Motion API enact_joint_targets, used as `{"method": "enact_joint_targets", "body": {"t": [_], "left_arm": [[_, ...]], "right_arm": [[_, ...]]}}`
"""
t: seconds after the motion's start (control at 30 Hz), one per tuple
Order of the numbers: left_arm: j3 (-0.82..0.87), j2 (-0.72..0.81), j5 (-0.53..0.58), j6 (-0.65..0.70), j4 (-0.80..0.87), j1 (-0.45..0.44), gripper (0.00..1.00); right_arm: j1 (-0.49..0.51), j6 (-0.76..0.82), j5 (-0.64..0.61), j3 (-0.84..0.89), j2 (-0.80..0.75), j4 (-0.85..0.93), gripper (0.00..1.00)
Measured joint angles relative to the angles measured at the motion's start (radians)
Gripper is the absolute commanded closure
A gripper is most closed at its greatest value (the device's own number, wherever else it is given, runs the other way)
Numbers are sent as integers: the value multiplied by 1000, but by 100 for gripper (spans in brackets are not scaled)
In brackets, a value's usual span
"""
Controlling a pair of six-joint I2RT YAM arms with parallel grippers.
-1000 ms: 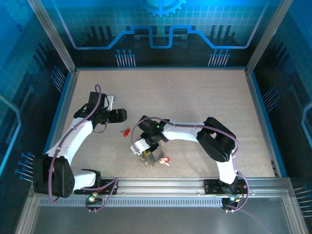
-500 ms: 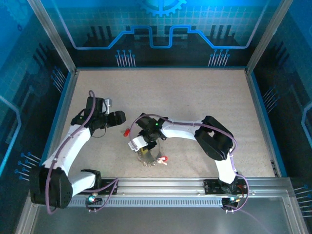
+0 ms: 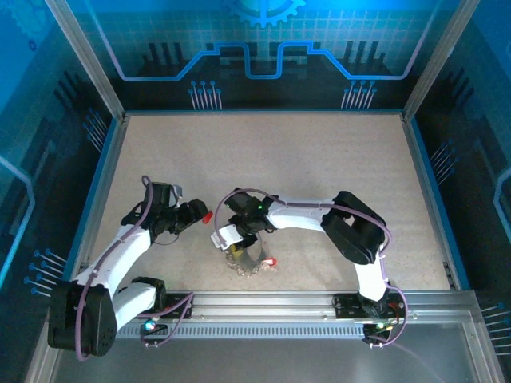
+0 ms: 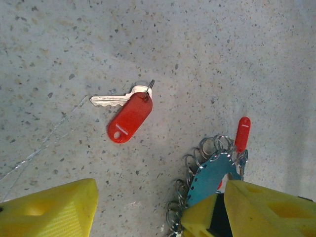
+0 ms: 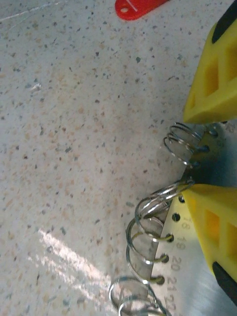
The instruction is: Put the keys on the keyring
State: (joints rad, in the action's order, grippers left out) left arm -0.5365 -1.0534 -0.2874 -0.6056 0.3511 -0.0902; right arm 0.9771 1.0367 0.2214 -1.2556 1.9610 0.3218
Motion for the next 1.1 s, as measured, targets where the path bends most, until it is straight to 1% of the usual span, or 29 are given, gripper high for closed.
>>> {"method": "enact_joint_targets", "body": {"t": [0.2,0.33,0.43,0.63,0.8,0.97,1.03,1.1], "left_arm": [[54,-1,2,-25,-22,-28,31],[56,2,9,-23,-28,-42,31],[61,12,18,-24,-38,-51,32],[66,28,25,-21,-43,-51,32],[77,66,37,-13,-38,-51,36],[101,111,48,-14,-33,-51,37],[103,119,52,-14,-27,-51,38],[107,124,55,-14,-27,-51,38]], "right_arm": [[6,22,45,63,-53,15,62],[6,33,60,91,-104,19,66],[6,38,65,86,-109,17,67],[9,60,72,56,-92,26,73],[19,69,71,27,-56,23,73],[31,80,58,2,-16,29,74],[35,85,46,-5,-4,35,79],[37,91,39,-10,5,43,81]]}}
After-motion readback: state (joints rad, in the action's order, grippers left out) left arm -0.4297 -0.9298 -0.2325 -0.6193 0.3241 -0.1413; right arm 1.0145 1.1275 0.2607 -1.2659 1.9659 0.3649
